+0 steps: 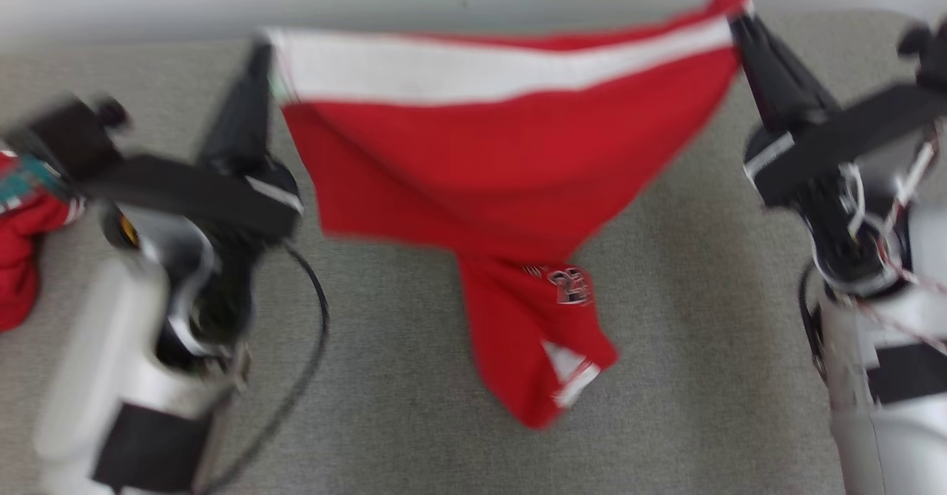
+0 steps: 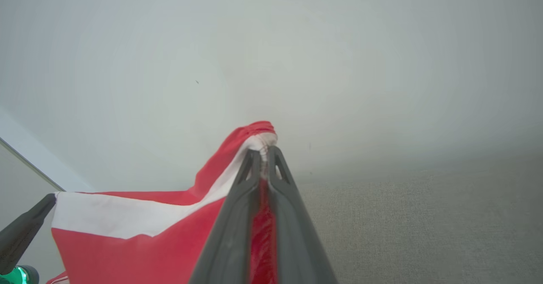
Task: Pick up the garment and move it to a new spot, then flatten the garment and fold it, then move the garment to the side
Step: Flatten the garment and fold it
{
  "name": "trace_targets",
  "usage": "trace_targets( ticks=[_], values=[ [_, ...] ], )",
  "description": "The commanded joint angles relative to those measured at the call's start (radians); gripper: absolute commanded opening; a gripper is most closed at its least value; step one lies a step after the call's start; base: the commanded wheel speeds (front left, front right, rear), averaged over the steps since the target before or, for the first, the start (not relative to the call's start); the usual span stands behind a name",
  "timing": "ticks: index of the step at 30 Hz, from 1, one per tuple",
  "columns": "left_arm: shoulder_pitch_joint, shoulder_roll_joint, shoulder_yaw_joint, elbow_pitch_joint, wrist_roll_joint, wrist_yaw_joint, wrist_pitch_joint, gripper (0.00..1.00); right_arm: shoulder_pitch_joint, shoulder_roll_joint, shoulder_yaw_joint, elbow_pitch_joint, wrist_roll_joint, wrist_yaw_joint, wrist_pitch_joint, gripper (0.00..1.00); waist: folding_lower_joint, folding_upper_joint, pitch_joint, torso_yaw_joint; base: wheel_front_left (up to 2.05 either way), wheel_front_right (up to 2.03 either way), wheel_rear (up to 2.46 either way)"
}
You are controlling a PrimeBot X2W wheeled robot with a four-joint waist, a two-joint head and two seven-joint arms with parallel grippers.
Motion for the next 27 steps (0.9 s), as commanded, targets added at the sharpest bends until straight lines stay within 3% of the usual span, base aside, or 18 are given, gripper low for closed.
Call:
trace_targets(
  ticks=[1,8,14,20,27],
  values=[
    [-0.074,0.017,0.030,0.006,-0.027,-0.005,0.010,0.00,-0.079,0.014,0.028,0.039,0.009,0.004,-0.039,0.00,-0.0001,-0.0001,0.088,-0.060,0.00,0.00,0.00],
    [-0.367,0.092,0.136,0.107,0.011,-0.010,-0.056,0.00,-0.427,0.047,0.102,0.279,-0.067,0.004,-0.282,0.00,-0.0001,-0.0001,0.177,-0.105,0.00,0.00,0.00],
    [-0.554,0.118,0.155,0.143,0.079,-0.063,-0.196,0.00,-0.648,0.056,0.088,0.417,-0.159,0.002,-0.533,0.00,-0.0001,-0.0001,0.199,-0.099,0.00,0.00,0.00],
    [-0.552,0.123,0.153,0.144,0.087,-0.130,-0.261,0.00,-0.674,0.022,0.136,0.475,-0.183,0.001,-0.596,0.00,-0.0001,-0.0001,0.205,-0.078,0.00,0.00,0.00],
    [-0.249,0.093,0.120,0.098,0.077,-0.156,-0.293,0.00,-0.501,-0.075,0.347,0.499,-0.131,0.001,-0.480,0.00,-0.0001,-0.0001,0.172,-0.044,0.00,0.00,0.00]
  ],
)
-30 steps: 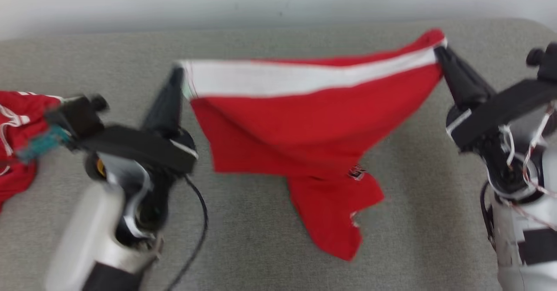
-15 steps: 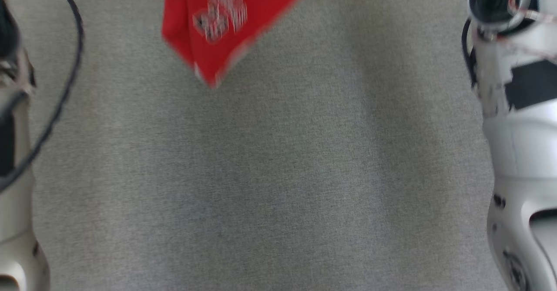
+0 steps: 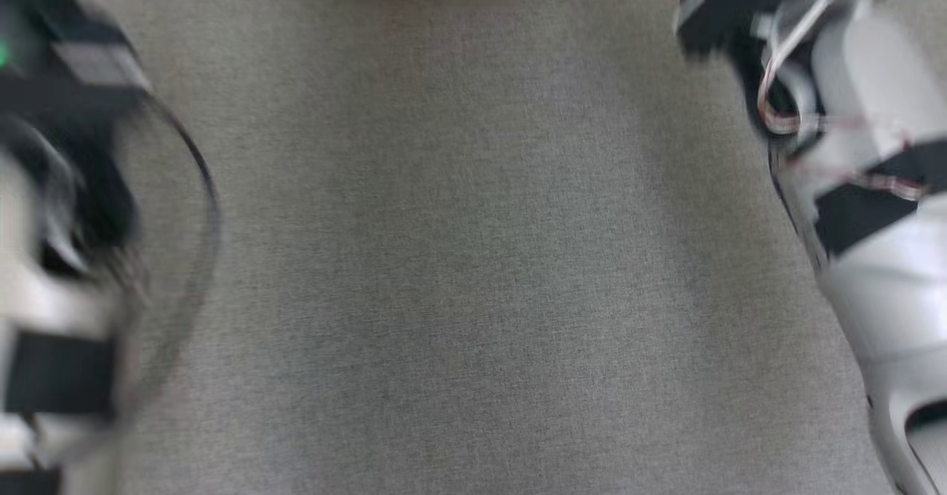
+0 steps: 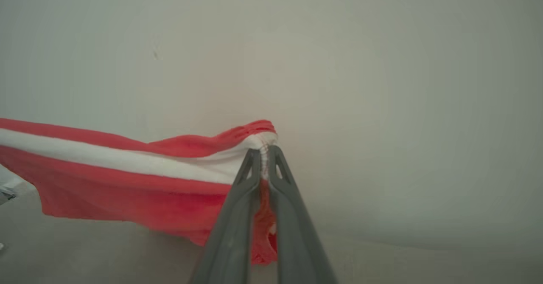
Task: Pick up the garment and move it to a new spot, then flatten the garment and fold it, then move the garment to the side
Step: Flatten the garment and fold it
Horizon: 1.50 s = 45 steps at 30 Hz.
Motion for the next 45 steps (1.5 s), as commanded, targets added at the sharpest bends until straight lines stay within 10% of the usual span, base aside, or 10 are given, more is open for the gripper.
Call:
trace_targets(
  ticks=[1,12,21,36,45],
  values=[
    [0.053,-0.006,-0.005,-0.019,0.004,-0.003,-0.010,0.00,0.017,-0.027,0.003,-0.012,0.013,-0.002,0.002,0.00,-0.0003,-0.0002,-0.030,0.021,0.00,0.00,0.00],
    [0.618,-0.088,-0.038,-0.198,-0.043,0.032,-0.031,0.00,0.389,-0.211,0.136,-0.162,0.087,-0.002,0.144,0.00,-0.0003,-0.0002,-0.175,0.067,0.00,0.00,0.00],
    [0.910,-0.113,-0.056,-0.328,-0.127,0.062,0.006,0.00,0.678,-0.259,-0.029,-0.265,0.035,-0.003,0.243,0.00,-0.0003,-0.0002,-0.286,0.087,0.00,0.00,0.00],
    [1.236,0.000,-0.107,-0.606,-0.311,0.143,0.286,0.00,1.275,-0.091,-0.415,-0.813,-0.061,-0.003,0.736,0.00,-0.0003,-0.0002,-0.332,0.104,0.00,0.00,0.00],
    [0.967,0.029,-0.082,-0.494,-0.168,0.159,0.251,0.00,1.255,0.040,-0.419,-0.941,-0.087,-0.003,0.740,0.00,-0.0003,-0.0002,-0.302,0.068,0.00,0.00,0.00]
  ],
)
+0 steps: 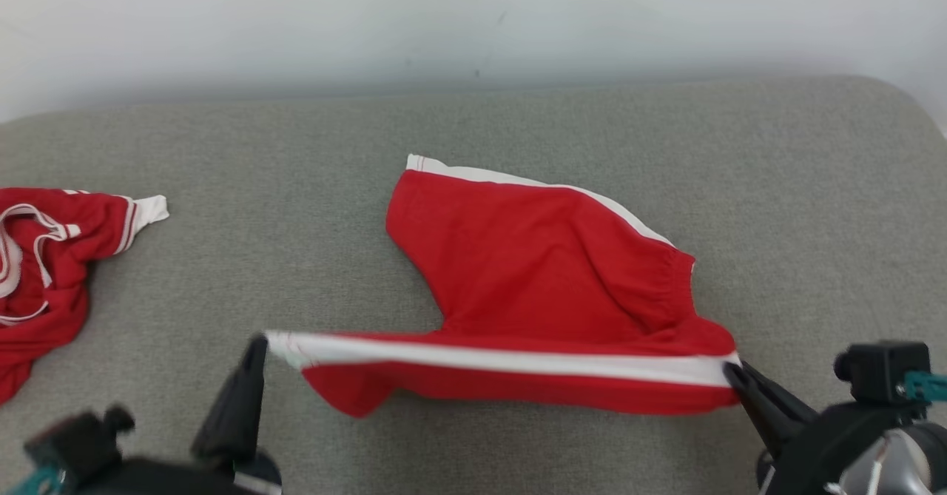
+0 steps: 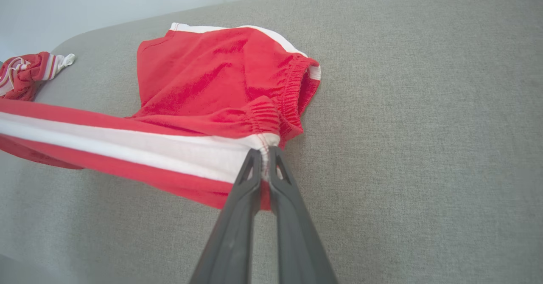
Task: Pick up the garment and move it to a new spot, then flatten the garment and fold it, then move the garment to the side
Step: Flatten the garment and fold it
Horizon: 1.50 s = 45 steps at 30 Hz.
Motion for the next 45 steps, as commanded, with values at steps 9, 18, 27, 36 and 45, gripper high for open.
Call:
trace_targets(
  ticks=[9,18,27,36,45],
  values=[
    [-0.399,-0.024,-0.068,0.312,0.179,0.000,-0.039,0.00,-0.210,0.075,0.025,0.145,-0.035,-0.003,-0.067,0.00,0.0000,0.0001,0.087,-0.071,0.00,0.00,0.00],
    [-0.694,-0.027,-0.124,0.571,0.284,-0.054,-0.056,0.00,-0.399,0.118,0.062,0.299,-0.067,-0.003,-0.151,0.00,0.0000,0.0001,0.174,-0.147,0.00,0.00,0.00],
    [-0.900,-0.013,-0.156,0.753,0.350,-0.071,-0.051,0.00,-0.522,0.134,0.091,0.437,-0.075,-0.003,-0.242,0.00,0.0000,0.0001,0.240,-0.198,0.00,0.00,0.00],
    [-1.024,-0.013,-0.195,0.911,0.409,-0.080,-0.065,0.00,-0.601,0.134,0.114,0.550,-0.031,-0.003,-0.327,0.00,0.0000,0.0001,0.286,-0.235,0.00,0.00,0.00],
    [-1.110,-0.025,-0.225,1.058,0.451,-0.083,-0.113,0.31,-0.678,0.135,0.160,0.648,0.027,-0.003,-0.419,0.37,0.0000,0.0001,0.310,-0.243,0.00,0.00,0.00]
  ],
)
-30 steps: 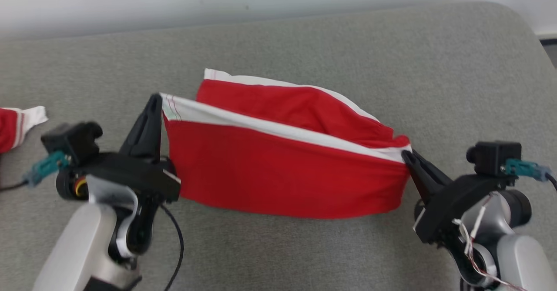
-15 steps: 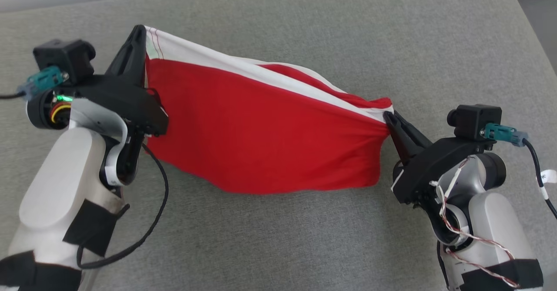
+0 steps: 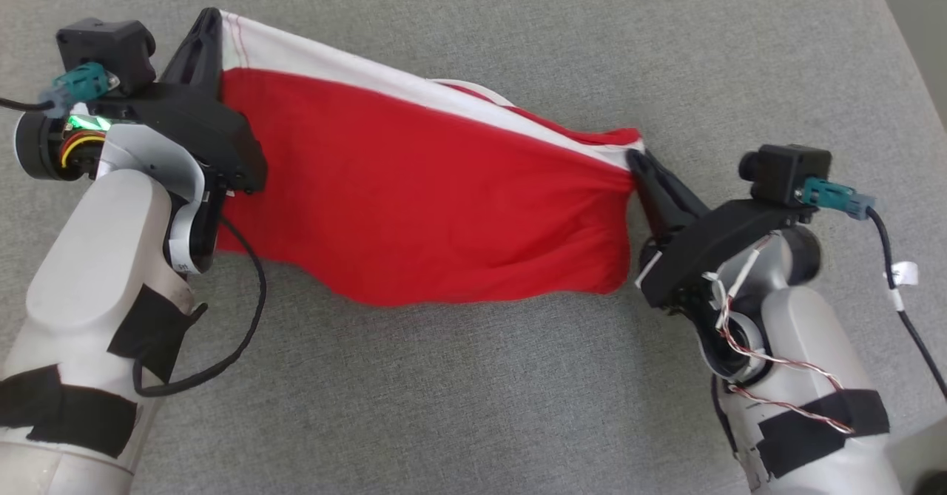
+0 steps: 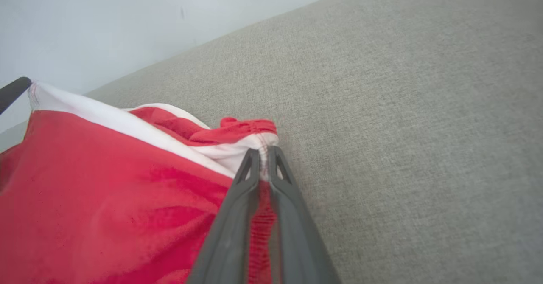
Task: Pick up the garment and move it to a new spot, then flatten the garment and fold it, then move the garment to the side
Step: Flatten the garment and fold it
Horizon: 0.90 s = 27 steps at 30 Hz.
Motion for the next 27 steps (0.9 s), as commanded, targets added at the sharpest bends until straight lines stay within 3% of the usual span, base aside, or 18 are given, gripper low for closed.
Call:
trace_targets(
  ticks=[1,7,15,21,27],
  values=[
    [-0.010,0.003,-0.004,0.014,0.014,-0.002,-0.012,1.00,-0.009,0.003,0.004,0.013,0.026,-0.002,-0.006,1.00,-0.0001,-0.0002,0.000,0.002,0.00,0.00,0.00],
    [-0.019,-0.010,-0.019,0.084,0.027,-0.009,-0.075,1.00,-0.035,0.002,0.019,0.044,0.095,-0.002,-0.043,1.00,-0.0001,-0.0002,-0.017,0.026,0.00,0.00,0.00],
    [0.049,-0.017,-0.031,0.123,0.004,-0.040,-0.108,1.00,0.074,0.002,-0.066,-0.074,0.002,-0.002,0.027,1.00,-0.0001,-0.0002,-0.080,0.056,0.00,0.00,0.00],
    [0.130,-0.024,-0.028,0.149,-0.042,-0.068,-0.061,1.00,0.215,0.002,-0.181,-0.202,-0.032,-0.002,0.065,1.00,-0.0001,-0.0002,-0.123,0.046,0.00,0.00,0.00],
    [0.161,-0.020,-0.015,0.171,-0.085,-0.067,0.015,1.00,0.316,0.002,-0.207,-0.281,-0.008,-0.002,0.084,1.00,-0.0001,-0.0002,-0.127,0.008,0.00,0.00,0.00]
  ],
)
